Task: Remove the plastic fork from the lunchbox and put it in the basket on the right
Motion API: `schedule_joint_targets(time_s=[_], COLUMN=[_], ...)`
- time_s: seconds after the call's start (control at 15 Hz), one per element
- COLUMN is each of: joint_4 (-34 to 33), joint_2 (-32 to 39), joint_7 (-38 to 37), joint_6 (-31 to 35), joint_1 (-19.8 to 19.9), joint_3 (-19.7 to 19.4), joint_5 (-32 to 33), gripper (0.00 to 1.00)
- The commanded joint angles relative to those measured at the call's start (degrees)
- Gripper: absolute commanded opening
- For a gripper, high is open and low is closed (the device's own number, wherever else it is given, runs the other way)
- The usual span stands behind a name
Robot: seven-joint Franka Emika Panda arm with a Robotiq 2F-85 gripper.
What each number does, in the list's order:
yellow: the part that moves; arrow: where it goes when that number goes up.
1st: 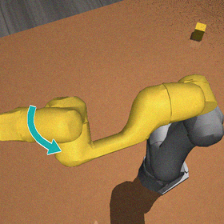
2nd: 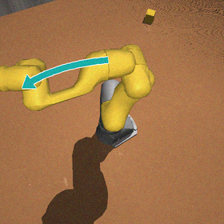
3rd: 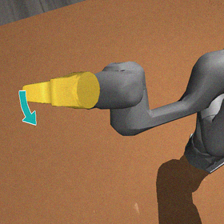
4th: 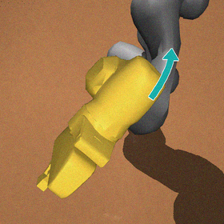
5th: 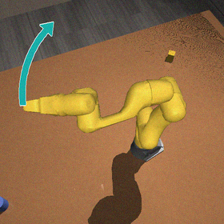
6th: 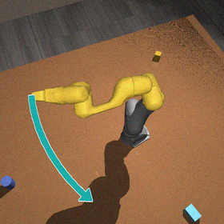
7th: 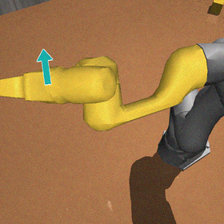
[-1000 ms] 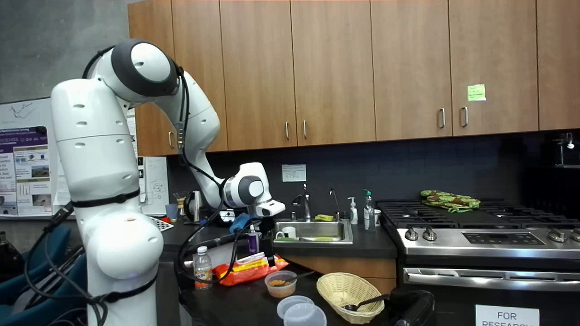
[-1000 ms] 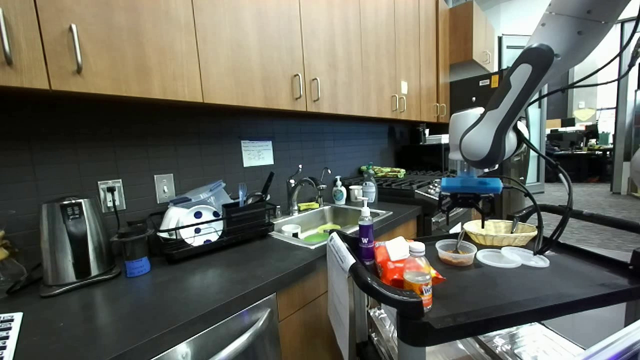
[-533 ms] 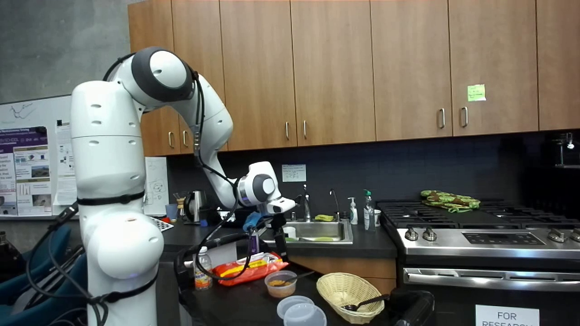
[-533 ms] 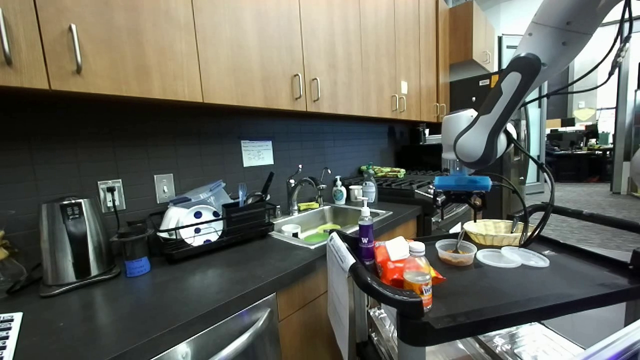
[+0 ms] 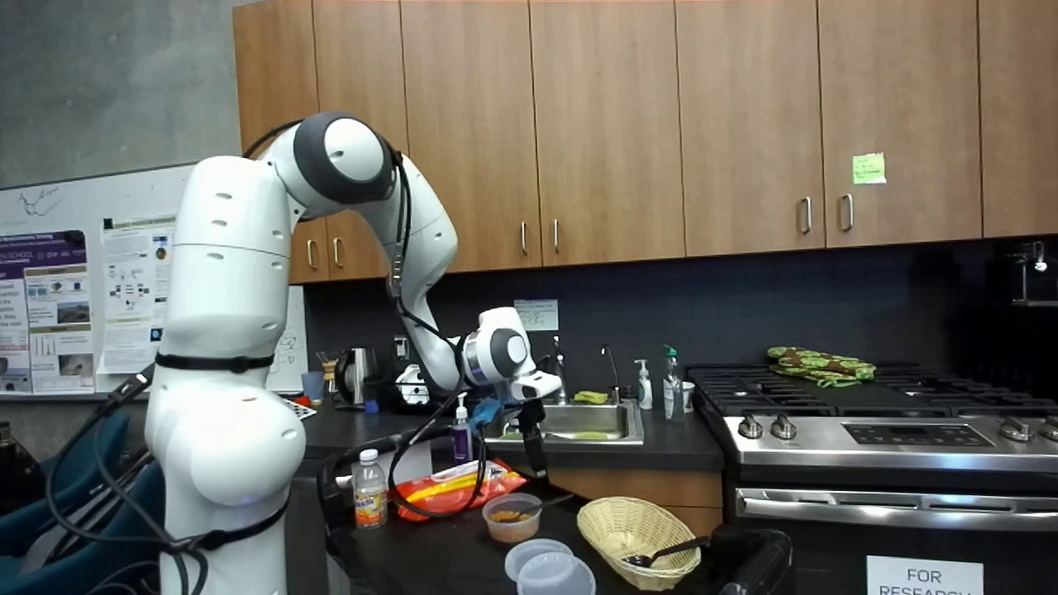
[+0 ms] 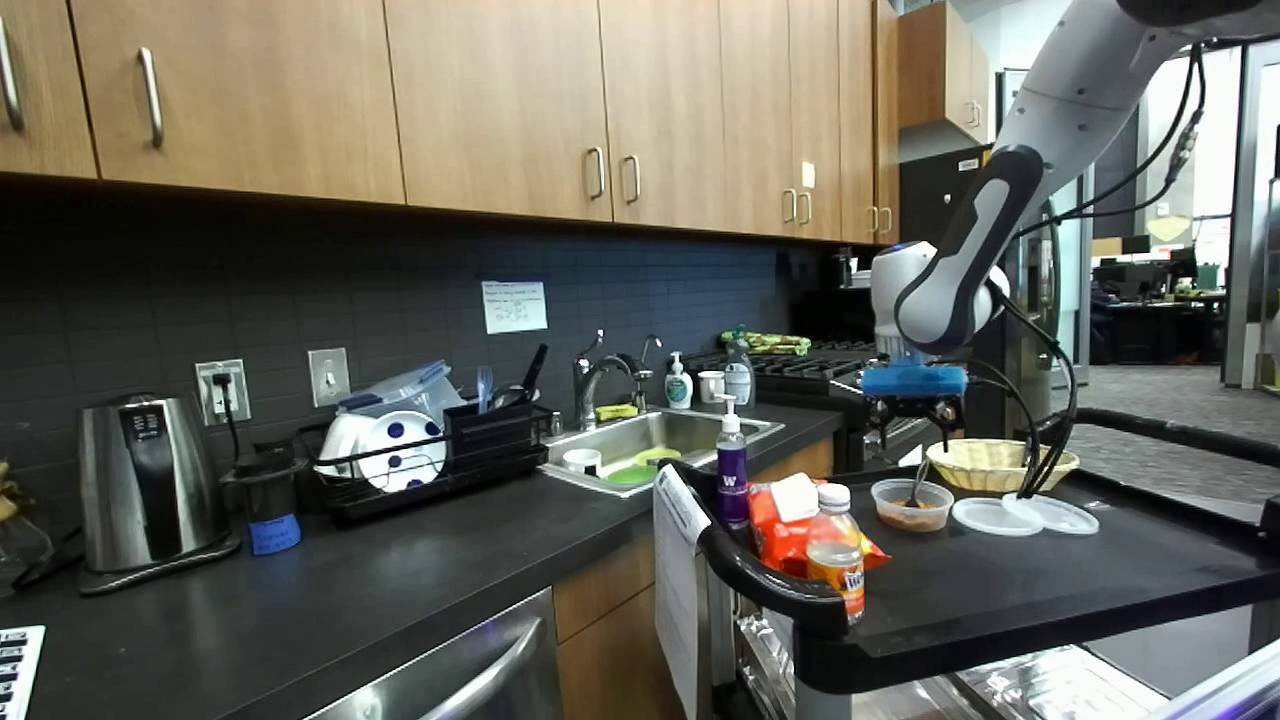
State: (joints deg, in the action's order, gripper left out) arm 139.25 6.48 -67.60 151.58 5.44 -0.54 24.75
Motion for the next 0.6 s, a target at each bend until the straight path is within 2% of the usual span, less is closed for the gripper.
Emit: schedule_joint_targets(time_s=[0.0,0.4,0.47,0.53], joint_4=[-2.31,-2.99,-3.11,-3.17], joint_2=[3.01,6.16,6.54,6.79], joint_7=[-1.31,-0.62,-0.37,-0.17], joint_6=[-1.98,-1.58,-1.5,-1.38], joint_1=[-2.98,-4.86,-5.08,-5.27], joint_3=[-3.19,-5.95,-6.14,-6.25], joint_5=[-0.2,-1.82,-2.26,-2.78], gripper=[1.0,1.0,0.82,0.74])
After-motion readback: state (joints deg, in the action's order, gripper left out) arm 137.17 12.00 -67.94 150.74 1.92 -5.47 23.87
